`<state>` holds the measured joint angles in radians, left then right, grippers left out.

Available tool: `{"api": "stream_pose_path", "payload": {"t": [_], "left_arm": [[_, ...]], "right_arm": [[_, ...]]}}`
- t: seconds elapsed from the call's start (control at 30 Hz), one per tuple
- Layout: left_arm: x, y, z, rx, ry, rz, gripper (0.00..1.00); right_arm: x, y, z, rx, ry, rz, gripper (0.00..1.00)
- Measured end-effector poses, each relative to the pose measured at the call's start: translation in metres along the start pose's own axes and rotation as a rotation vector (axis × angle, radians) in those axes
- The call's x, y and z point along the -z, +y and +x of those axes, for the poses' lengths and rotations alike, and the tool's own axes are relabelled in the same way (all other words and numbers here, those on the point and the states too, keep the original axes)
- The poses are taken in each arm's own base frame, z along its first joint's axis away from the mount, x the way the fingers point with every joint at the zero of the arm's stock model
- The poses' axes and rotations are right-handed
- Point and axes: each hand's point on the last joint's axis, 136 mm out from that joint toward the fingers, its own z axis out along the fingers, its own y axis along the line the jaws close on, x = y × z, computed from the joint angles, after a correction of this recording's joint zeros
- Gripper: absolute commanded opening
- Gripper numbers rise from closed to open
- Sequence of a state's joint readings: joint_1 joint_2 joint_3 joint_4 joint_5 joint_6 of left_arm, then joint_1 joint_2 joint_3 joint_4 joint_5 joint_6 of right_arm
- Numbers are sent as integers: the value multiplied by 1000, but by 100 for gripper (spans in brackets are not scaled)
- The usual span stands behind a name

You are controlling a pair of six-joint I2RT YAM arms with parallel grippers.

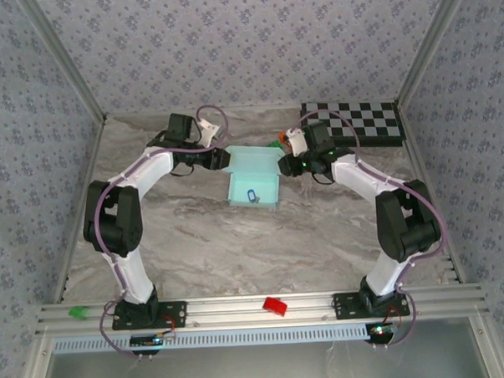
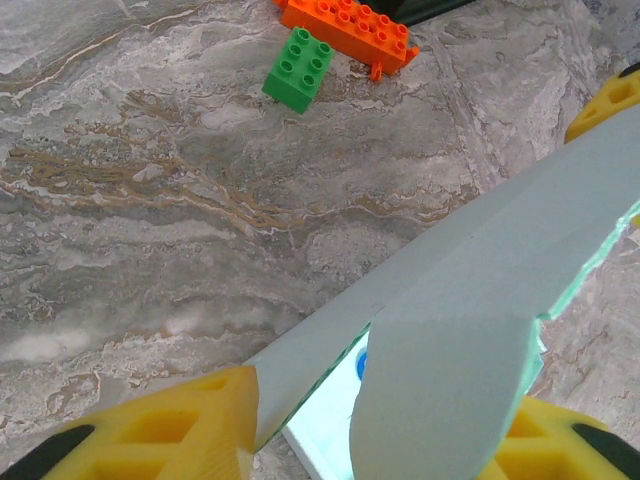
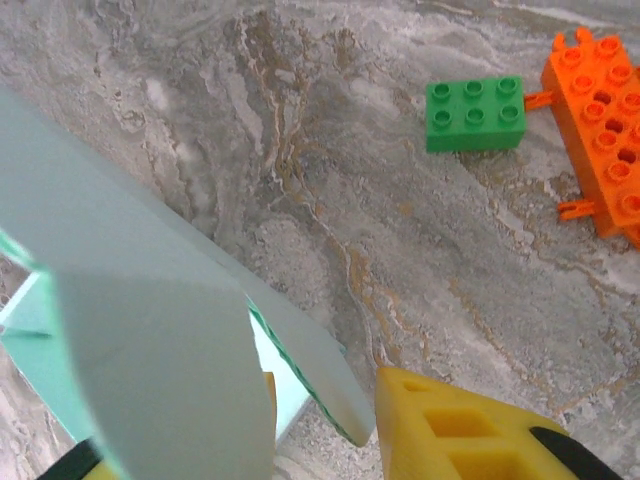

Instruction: Fold the paper box

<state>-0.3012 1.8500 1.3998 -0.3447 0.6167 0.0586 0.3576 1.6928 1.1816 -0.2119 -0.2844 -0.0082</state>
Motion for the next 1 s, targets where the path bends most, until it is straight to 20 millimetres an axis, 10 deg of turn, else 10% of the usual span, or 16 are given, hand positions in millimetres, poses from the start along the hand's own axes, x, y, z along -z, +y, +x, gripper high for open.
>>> {"api": "stream_pose_path", "payload": {"t": [1.0], "left_arm": [[-6,11,19,41,38,-83,37]], "right_arm": [[-6,0,-11,24,-4,58,32]]}}
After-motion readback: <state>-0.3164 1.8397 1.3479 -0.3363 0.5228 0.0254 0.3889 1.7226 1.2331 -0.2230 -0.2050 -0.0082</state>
